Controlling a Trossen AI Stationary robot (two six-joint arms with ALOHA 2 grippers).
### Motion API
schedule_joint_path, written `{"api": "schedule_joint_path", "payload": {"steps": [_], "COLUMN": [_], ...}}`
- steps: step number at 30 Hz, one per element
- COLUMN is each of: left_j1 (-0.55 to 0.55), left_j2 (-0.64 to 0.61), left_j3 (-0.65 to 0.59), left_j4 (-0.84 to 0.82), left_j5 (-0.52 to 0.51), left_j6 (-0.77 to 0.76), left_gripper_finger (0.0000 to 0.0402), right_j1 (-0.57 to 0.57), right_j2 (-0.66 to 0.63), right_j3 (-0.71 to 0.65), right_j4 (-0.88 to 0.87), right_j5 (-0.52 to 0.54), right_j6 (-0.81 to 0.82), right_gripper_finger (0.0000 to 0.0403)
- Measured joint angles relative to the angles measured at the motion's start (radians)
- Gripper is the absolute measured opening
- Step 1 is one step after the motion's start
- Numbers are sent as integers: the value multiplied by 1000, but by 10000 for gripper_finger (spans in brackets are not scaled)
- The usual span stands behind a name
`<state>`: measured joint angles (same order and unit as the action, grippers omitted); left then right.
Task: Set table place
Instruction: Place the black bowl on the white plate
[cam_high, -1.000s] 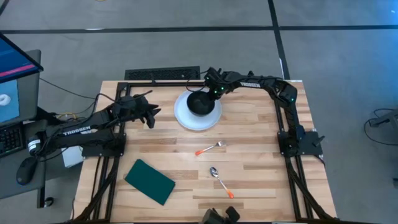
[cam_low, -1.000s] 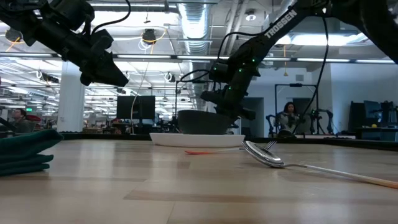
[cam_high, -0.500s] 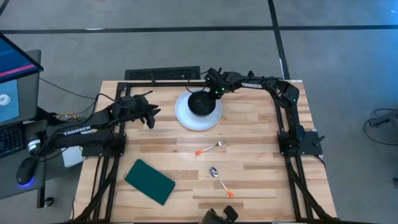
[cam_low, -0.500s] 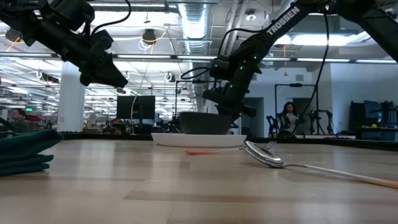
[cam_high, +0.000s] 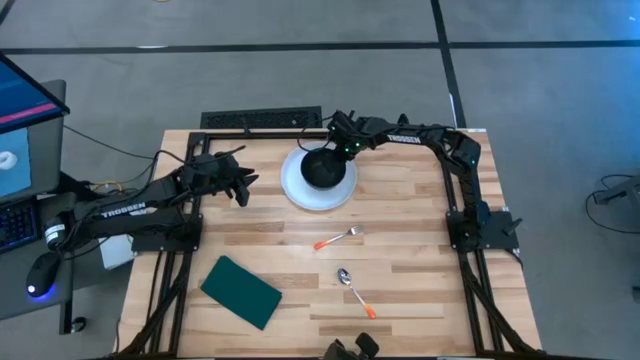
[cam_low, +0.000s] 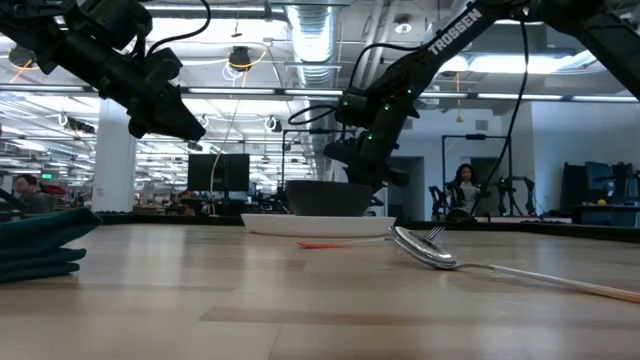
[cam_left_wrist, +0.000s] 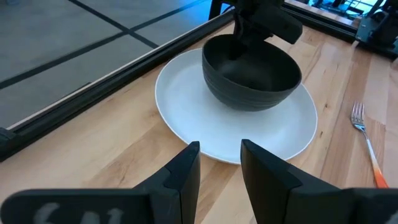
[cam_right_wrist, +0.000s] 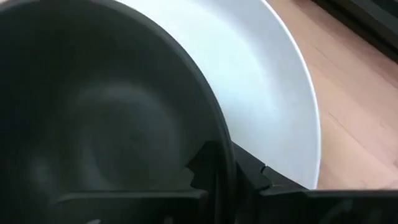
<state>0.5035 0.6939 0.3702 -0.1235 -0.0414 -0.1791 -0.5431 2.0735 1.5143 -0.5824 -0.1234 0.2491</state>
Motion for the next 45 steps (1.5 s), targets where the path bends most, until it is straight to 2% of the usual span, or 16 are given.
{"api": "schedule_joint_path", "payload": {"steps": [13, 17, 25, 30, 36, 45], "left_j1": [0, 0, 0, 0, 0, 0], "left_j2": [0, 0, 0, 0, 0, 0], "left_j3": [0, 0, 0, 0, 0, 0], "left_j4": [0, 0, 0, 0, 0, -3], "left_j5": [0, 0, 0, 0, 0, 0], "left_j6": [0, 0, 0, 0, -1, -1], "left_gripper_finger": [106, 106, 106, 106, 106, 106], "right_j1": [22, 21, 25, 26, 26, 66], "right_j2": [-2, -2, -3, -4, -5, -5], "right_j3": [1, 2, 6, 55, 193, 478], "right_j4": [63, 63, 64, 19, -153, -639], "right_j5": [25, 27, 26, 24, 24, 23], "right_j6": [-48, -48, -48, -49, -76, -183], "right_gripper_finger": [63, 97, 198, 242, 250, 249]}}
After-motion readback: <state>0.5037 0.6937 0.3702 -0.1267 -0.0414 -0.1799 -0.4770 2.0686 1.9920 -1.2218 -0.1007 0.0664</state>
